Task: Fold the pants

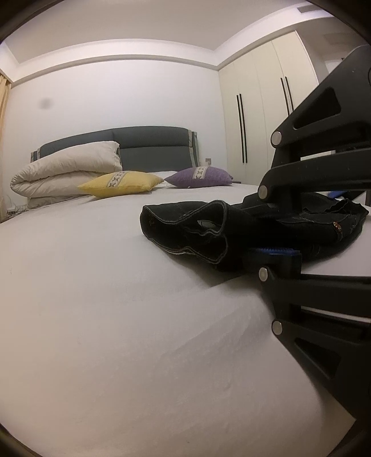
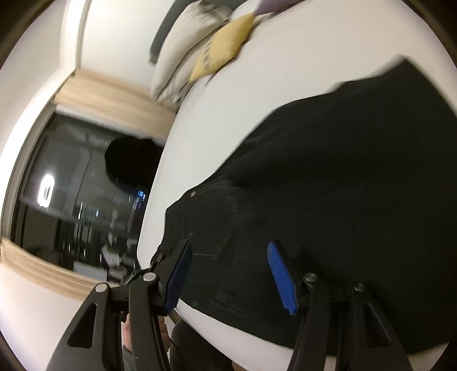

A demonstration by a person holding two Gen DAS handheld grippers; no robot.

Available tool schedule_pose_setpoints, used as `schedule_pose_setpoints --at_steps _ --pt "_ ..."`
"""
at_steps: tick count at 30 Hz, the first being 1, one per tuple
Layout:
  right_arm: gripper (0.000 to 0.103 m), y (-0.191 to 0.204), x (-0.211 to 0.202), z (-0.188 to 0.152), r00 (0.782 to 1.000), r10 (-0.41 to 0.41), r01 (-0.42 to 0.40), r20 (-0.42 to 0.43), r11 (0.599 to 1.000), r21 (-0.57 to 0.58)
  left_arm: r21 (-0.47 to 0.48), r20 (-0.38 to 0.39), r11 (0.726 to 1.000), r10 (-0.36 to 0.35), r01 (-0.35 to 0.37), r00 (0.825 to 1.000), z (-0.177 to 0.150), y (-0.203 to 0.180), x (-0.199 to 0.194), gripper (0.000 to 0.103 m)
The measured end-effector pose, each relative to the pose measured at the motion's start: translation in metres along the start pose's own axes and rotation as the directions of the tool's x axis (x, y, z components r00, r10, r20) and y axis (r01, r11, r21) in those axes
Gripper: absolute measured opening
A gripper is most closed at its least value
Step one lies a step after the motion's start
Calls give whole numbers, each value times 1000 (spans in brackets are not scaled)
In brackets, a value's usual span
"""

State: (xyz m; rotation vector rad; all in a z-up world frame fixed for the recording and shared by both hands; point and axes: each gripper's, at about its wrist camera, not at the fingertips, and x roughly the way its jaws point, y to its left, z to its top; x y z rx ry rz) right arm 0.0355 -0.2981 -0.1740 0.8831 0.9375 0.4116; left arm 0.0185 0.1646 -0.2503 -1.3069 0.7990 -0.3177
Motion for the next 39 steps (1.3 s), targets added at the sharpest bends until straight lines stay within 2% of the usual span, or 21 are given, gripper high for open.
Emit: schedule_pose_setpoints --at_steps 3,5,7,9,12,14,16,18,22,27,31,33,37,39 --pt "59 6 33 11 998 4 -5 -67 1000 -15 7 0 1000 7 -7 1000 1 -1 -1 12" --pt "56 -5 57 16 992 -31 33 -121 999 17 16 1 1000 6 -6 1000 1 1 0 12" --pt "43 -19 66 18 993 -27 32 -113 998 45 32 4 999 9 -9 1000 2 -7 2 12" --pt "43 -23 64 20 994 -3 10 -105 997 71 57 8 998 13 -13 1000 3 -13 2 12" --pt "49 -22 59 20 992 24 -14 -121 997 77 93 13 996 14 -15 1000 0 -22 -6 12" --pt "60 -24 49 22 993 48 -37 -107 994 104 138 16 990 17 -19 1000 -2 -35 -9 12" --pt "64 -26 40 24 994 60 -48 -96 991 122 186 11 983 12 -14 1000 -7 -55 -9 12" --pt "68 -29 30 26 993 76 -66 -86 990 121 276 4 961 10 -11 1000 -15 -85 -8 12" --pt "69 -44 15 29 991 113 -99 -75 981 164 421 -48 907 -8 27 999 -44 -134 2 12" --pt "70 -66 -33 40 983 185 -182 6 959 217 565 -153 823 25 67 988 -96 -177 44 12" --pt "78 -81 -77 47 970 230 -243 80 939 243 616 -238 782 76 90 968 -137 -180 78 12" --pt "81 -84 -95 56 960 262 -278 98 932 231 660 -263 746 116 91 958 -160 -178 94 12" --pt "84 -74 -93 71 966 258 -258 23 950 175 747 -288 660 211 81 934 -194 -171 123 12" --pt "84 -76 -89 79 974 225 -219 -23 964 153 763 -305 641 245 82 920 -205 -163 129 12"
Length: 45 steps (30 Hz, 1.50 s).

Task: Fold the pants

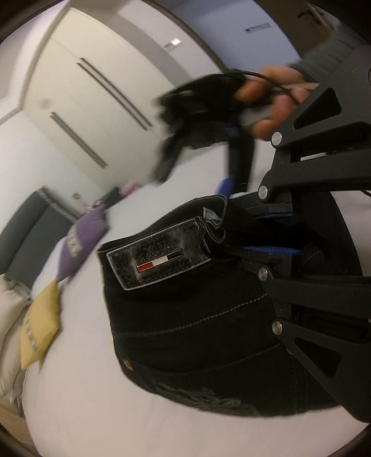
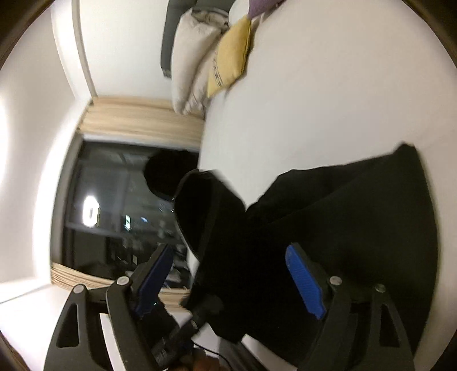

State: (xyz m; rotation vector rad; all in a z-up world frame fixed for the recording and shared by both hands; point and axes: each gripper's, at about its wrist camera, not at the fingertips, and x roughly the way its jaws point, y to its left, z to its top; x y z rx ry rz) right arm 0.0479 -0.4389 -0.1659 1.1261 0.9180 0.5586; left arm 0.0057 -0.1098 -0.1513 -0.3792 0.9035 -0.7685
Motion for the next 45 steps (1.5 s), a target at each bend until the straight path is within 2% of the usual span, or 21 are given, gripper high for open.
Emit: schedule_pose_setpoints --at_steps 6,7,9,10,11,12,14,17,19,22,24,29,35,36,42,45 --pt "84 4 16 17 996 -56 53 -71 998 -33 121 -56 991 57 -50 997 -36 -4 3 12" --pt "84 7 20 16 993 -70 65 -95 996 -54 138 -55 989 67 -58 996 -32 -7 9 12" --pt "84 12 28 17 979 -150 135 -136 985 -111 183 -51 980 92 -82 994 -43 -9 2 12" --pt "79 13 33 18 970 -188 167 -157 976 -139 206 -48 974 105 -93 993 -50 -17 -2 12" --pt "69 14 39 16 956 -228 198 -183 965 -170 234 -43 966 123 -109 992 -50 -20 -1 12" --pt "64 14 42 15 946 -258 221 -199 956 -191 269 -39 954 146 -130 989 -54 -23 -3 13" --pt "38 12 46 16 925 -318 271 -209 936 -225 323 -32 933 180 -160 983 -60 -32 0 13" --pt "21 8 33 16 933 -311 269 -182 937 -223 378 -22 908 204 -180 979 -74 -41 0 13" --pt "17 6 19 8 939 -306 266 -157 935 -234 397 -23 902 195 -170 981 -68 -62 13 13" --pt "17 7 -1 4 946 -301 264 -122 931 -251 437 -22 884 192 -163 981 -71 -78 15 13" --pt "17 2 -12 4 950 -293 260 -110 934 -246 449 -28 879 193 -160 981 -64 -112 43 13" --pt "17 -12 -7 11 953 -288 263 -96 941 -214 460 -62 874 209 -158 976 -40 -129 93 13" --pt "17 -17 -9 9 954 -289 269 -77 942 -202 468 -80 871 210 -149 974 -35 -143 126 13" --pt "17 -17 -11 11 954 -291 272 -74 941 -201 468 -81 872 206 -146 975 -29 -135 126 13" --pt "17 -22 -20 12 949 -308 293 -64 940 -174 486 -100 863 208 -135 973 -33 -144 148 14" --pt "17 -35 -18 10 947 -314 302 -69 942 -148 465 -128 877 205 -124 970 -37 -141 159 15"
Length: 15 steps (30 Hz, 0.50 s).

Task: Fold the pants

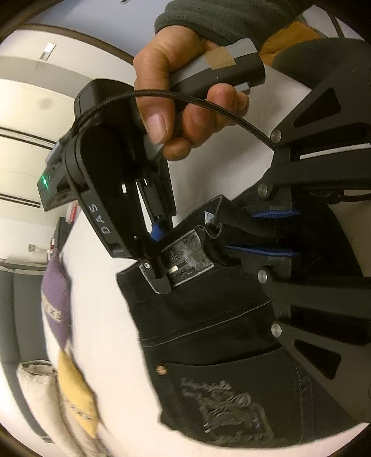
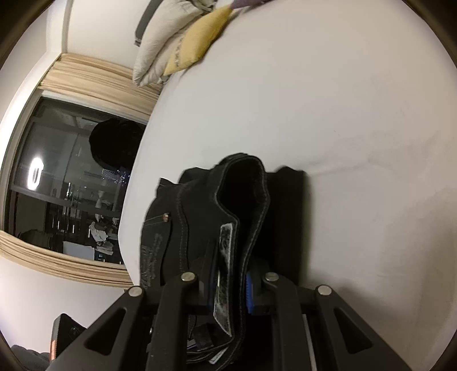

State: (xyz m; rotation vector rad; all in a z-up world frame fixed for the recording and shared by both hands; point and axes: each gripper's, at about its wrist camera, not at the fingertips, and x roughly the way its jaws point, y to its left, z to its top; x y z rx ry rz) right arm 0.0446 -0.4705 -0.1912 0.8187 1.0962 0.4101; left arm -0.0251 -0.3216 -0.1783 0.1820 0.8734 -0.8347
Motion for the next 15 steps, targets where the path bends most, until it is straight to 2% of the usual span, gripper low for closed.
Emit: schedule_pose_setpoints --at_steps 4,14,15 --pt "17 -12 2 -3 1000 23 -23 8 999 25 20 -2 1000 -9 9 1000 0 -3 6 17" --pt "17 -15 -1 -3 1000 7 -7 3 1000 17 16 5 1000 -13 13 1000 -2 -3 17 19" --pt "17 -16 0 -3 1000 8 -8 1 1000 17 16 7 1000 -14 14 1000 -3 -2 18 22"
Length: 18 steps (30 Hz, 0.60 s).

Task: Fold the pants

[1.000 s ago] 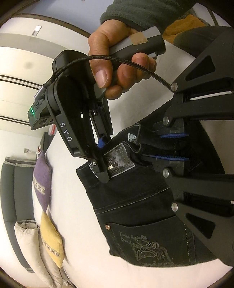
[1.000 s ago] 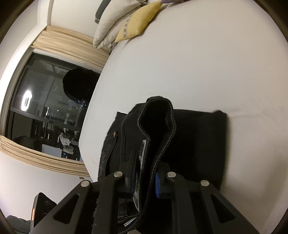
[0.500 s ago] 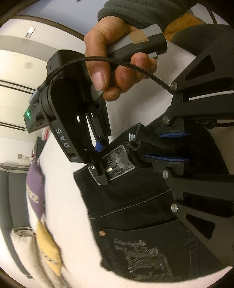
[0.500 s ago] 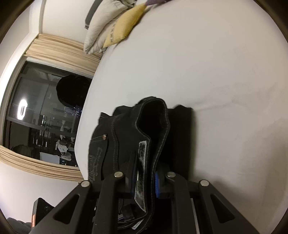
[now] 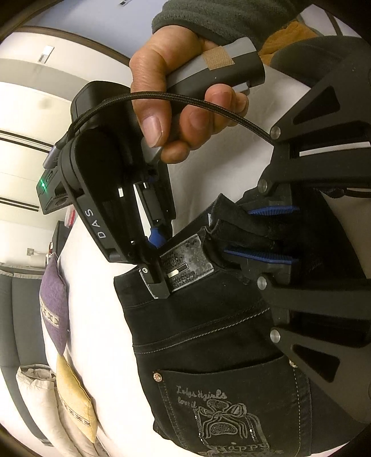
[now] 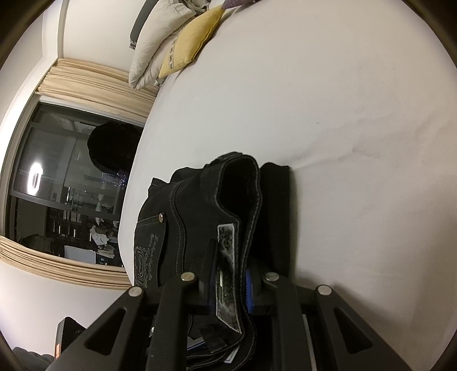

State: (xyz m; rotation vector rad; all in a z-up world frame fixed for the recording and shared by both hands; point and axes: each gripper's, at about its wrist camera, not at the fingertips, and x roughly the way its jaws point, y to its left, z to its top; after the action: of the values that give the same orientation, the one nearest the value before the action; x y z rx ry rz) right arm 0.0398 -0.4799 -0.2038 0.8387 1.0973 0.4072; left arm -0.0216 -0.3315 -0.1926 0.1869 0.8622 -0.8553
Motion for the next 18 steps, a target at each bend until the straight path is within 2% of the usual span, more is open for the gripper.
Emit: schedule_pose_setpoints --at_steps 2,4,5,6,9,11,15,18 --pt "22 -6 0 1 1000 21 -20 -6 999 29 -17 2 999 -27 27 1000 -1 4 -1 27" --pt "25 -13 -2 0 999 51 -51 -1 997 53 -48 -9 997 -66 65 998 -2 10 -5 45" --pt "26 -15 -5 -1 998 57 -58 11 996 63 -76 -18 992 -98 97 995 -2 14 -9 59" --pt "28 -17 -9 -2 998 62 -64 23 995 73 -95 -8 988 -122 121 992 -3 16 -16 61" --pt "35 -20 -23 -6 996 62 -68 65 993 94 -80 18 989 -123 124 992 -9 21 -42 61" --pt "45 -22 -39 -7 994 38 -49 103 993 106 -106 17 988 -114 115 993 -15 34 -57 61" --pt "46 -20 -70 -7 987 -2 -18 160 992 122 -163 39 985 -54 60 998 -26 78 -97 61" --pt "46 8 -78 -9 983 52 -66 177 995 74 -198 73 980 7 8 997 -19 116 -120 61"
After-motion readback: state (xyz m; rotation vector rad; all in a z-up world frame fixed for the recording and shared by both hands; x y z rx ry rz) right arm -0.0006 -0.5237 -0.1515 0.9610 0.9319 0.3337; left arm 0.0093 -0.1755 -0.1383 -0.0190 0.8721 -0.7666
